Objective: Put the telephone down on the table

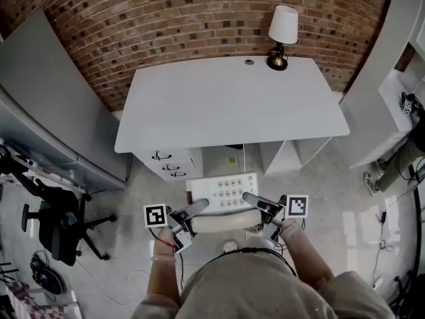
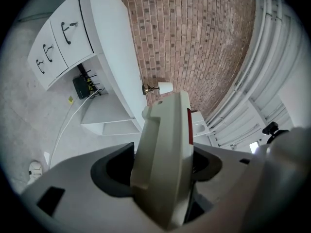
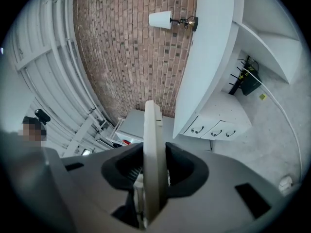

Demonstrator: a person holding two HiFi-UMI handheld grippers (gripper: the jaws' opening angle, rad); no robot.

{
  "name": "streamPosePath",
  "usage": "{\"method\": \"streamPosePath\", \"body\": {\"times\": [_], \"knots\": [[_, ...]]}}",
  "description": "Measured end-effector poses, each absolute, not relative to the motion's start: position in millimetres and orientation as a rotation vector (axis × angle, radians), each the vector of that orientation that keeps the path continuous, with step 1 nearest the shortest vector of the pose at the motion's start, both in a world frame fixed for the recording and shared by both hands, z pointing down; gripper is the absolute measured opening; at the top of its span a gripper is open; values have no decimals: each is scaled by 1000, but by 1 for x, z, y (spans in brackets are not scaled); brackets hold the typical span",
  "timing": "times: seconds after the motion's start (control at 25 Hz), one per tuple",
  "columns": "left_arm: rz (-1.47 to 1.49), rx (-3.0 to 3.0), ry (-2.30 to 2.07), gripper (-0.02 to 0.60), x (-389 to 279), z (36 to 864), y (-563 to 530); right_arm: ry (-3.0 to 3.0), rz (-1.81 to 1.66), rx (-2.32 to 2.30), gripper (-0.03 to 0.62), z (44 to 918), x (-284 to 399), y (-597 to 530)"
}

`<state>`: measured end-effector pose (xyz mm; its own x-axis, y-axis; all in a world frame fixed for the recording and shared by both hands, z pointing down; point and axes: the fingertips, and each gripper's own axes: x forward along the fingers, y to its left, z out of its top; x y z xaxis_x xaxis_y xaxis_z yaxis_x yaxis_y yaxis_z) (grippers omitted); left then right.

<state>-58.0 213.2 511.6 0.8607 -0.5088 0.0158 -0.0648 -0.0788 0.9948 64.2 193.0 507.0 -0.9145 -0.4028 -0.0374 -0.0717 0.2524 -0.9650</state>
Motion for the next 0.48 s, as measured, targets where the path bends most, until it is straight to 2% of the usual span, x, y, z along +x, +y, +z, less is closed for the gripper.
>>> {"method": "streamPosePath", "body": {"times": [0.48], "knots": [[-416,1580,-476,302,-79,529,193,2237,-1787,-423,135,521,41,168]]}}
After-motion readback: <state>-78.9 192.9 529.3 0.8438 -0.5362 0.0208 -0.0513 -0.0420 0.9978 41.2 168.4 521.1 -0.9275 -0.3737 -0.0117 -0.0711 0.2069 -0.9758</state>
